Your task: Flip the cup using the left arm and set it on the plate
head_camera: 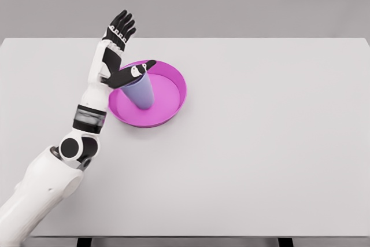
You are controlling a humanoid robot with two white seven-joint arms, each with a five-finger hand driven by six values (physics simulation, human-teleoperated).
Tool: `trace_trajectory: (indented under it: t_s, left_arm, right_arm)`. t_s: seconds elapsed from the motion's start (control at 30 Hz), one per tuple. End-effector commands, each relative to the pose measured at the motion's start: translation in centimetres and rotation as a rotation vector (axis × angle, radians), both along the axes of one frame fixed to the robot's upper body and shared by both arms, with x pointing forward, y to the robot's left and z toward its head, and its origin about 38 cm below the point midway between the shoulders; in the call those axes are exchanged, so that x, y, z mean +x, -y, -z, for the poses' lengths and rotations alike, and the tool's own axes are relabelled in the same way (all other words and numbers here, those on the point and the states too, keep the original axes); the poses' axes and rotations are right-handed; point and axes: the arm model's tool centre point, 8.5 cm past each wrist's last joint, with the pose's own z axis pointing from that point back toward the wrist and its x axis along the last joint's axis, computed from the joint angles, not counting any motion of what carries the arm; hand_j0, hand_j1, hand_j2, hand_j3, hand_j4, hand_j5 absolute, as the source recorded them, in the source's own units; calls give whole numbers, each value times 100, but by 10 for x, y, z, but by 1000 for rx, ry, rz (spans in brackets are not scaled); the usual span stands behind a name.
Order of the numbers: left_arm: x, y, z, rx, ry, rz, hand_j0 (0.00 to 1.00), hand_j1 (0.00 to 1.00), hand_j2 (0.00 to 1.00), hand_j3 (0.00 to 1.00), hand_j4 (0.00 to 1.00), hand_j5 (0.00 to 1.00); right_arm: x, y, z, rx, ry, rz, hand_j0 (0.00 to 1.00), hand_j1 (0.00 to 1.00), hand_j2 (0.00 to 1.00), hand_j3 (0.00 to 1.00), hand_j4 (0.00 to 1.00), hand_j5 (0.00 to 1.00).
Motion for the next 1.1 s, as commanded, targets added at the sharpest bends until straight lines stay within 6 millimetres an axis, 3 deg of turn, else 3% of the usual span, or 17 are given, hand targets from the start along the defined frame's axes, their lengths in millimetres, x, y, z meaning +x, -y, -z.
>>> trace_trajectory:
  t_s: [0.0,0.17,0.33,0.5,0.7,0.83,1.07]
  left_arm:
    - [-2,-5,-7,16,17,6,100,100,100,100,100,100]
    - [-8,-30,-20,93,44,7,100,100,100,100,100,100]
    - [-14,-41,-28,137,63,20,100,100,100,100,100,100]
    - [-29,-79,-48,283,91,34,100,100,100,100,100,100]
    - [-45,-93,-63,370,113,66,100,100,100,100,100,100]
    - [-57,-116,-82,465,121,71,100,100,100,100,100,100]
    - [-57,-132,-85,540,90,39,100,100,100,100,100,100]
  right_arm:
    - [0,0,0,0,0,0,100,100,100,100,100,100]
    - [0,0,0,0,0,0,100,100,100,100,100,100]
    - [0,0,0,0,0,0,100,100,100,100,100,100]
    - [0,0,0,0,0,0,100,100,100,100,100,100]
    - [0,0,0,0,0,0,100,100,100,100,100,100]
    - [0,0,0,0,0,0,100,100,100,100,100,100]
    - [0,0,0,0,0,0,100,100,100,100,100,100]
